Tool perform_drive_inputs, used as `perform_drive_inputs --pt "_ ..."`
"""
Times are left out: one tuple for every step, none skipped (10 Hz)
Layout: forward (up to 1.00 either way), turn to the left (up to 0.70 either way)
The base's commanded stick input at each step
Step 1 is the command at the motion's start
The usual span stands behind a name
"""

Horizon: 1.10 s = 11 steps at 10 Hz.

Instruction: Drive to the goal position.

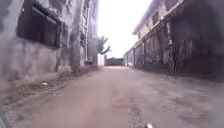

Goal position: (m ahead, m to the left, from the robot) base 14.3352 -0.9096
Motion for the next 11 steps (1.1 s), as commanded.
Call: perform_drive_inputs --pt "1.0 0.0" --pt "1.0 0.0" --pt "1.0 0.0" --pt "1.0 0.0" --pt "1.0 0.0" --pt "1.0 0.0" --pt "1.0 0.0" --pt "1.0 0.0" --pt "1.0 0.0" --pt "1.0 0.0" --pt "1.0 0.0"
